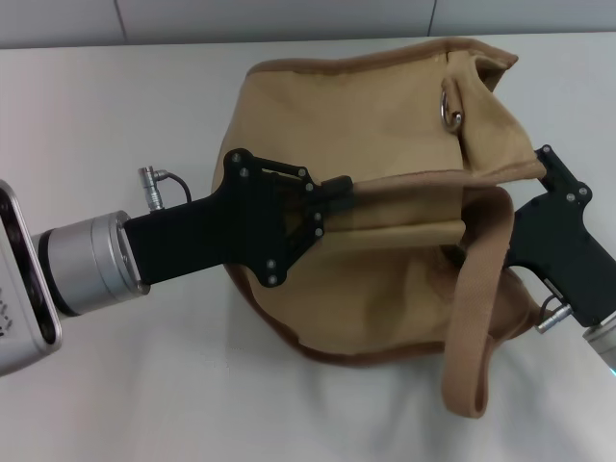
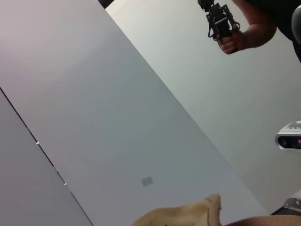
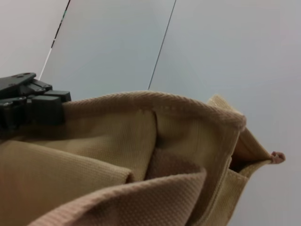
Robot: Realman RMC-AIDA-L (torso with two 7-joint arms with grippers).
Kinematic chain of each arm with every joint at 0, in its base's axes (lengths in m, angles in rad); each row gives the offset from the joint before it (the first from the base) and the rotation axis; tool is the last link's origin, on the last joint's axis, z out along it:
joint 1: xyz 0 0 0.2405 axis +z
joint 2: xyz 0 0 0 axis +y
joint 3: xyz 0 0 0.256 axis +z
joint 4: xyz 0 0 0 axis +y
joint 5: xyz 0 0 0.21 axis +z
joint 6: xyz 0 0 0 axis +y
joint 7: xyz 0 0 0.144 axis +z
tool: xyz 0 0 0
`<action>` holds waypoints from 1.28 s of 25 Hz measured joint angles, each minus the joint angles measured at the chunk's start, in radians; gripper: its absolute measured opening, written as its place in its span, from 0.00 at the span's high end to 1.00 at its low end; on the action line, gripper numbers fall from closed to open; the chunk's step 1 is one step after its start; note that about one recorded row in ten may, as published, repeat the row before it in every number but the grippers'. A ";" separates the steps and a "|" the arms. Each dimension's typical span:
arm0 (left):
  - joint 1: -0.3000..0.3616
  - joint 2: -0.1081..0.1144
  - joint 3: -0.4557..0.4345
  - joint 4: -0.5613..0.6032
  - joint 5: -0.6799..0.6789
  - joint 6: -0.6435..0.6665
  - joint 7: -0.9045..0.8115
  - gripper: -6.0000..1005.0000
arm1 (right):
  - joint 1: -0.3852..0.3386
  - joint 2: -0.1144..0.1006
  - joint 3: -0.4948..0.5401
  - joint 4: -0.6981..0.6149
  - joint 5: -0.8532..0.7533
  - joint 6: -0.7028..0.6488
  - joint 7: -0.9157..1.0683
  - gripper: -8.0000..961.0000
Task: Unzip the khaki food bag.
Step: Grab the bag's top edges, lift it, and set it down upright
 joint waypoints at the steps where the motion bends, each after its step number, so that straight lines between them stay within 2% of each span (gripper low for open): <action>1: 0.001 0.000 0.000 0.000 0.000 0.001 0.000 0.94 | 0.002 0.000 -0.001 0.000 0.000 0.001 0.000 0.22; 9: 0.008 0.000 0.001 -0.001 0.000 0.020 0.005 0.94 | 0.026 -0.001 -0.002 0.003 0.005 0.111 -0.008 0.23; 13: 0.010 0.000 0.001 -0.001 0.000 0.020 0.007 0.94 | 0.027 -0.001 -0.002 -0.003 0.004 0.115 -0.008 0.23; 32: 0.007 0.000 0.002 -0.011 0.002 0.015 0.008 0.94 | 0.026 -0.001 -0.010 0.013 0.001 -0.008 -0.002 0.25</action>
